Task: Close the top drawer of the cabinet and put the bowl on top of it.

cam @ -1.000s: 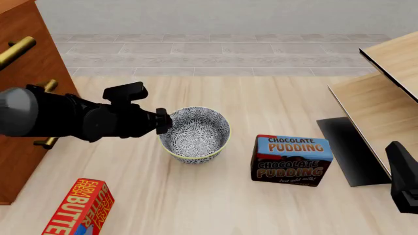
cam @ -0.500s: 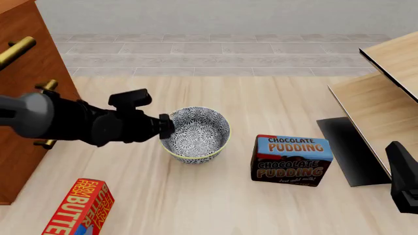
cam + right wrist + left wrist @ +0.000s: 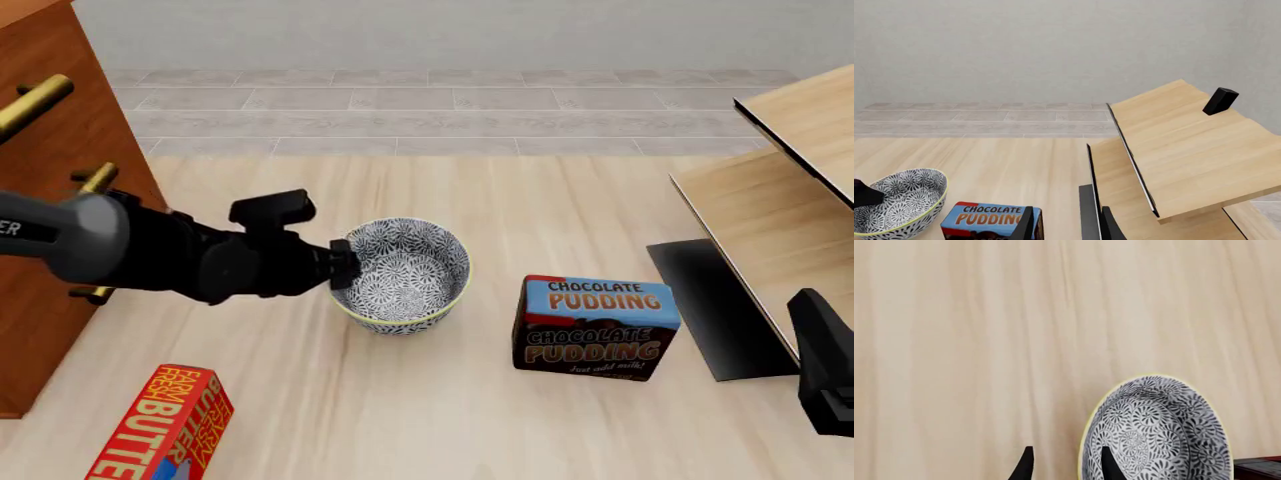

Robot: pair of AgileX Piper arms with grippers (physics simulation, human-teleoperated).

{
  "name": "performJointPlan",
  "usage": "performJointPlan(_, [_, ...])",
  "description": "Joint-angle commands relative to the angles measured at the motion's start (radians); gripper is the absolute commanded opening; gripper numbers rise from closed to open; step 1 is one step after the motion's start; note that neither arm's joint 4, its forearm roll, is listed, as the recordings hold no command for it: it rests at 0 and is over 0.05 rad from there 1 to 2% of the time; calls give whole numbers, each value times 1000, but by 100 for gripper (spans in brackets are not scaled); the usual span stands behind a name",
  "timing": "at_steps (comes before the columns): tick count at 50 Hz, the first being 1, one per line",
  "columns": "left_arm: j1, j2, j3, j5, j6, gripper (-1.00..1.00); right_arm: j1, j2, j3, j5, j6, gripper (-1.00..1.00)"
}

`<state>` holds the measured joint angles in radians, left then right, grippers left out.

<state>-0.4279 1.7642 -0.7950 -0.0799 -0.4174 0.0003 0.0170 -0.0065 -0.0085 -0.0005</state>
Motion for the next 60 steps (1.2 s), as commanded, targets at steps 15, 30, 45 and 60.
performJointPlan(15, [2,-2,4,-3,5,-100,0,-5,2,3,0,100])
performJointPlan(30, [17,-109,3,60,6,-100,0,-5,2,3,0,100])
performJointPlan(45, [9,-262,25,137,-4,-100,0,-5,2,3,0,100])
performJointPlan(60, [15,-377,32,217,-3,-100,0,-4,2,3,0,100])
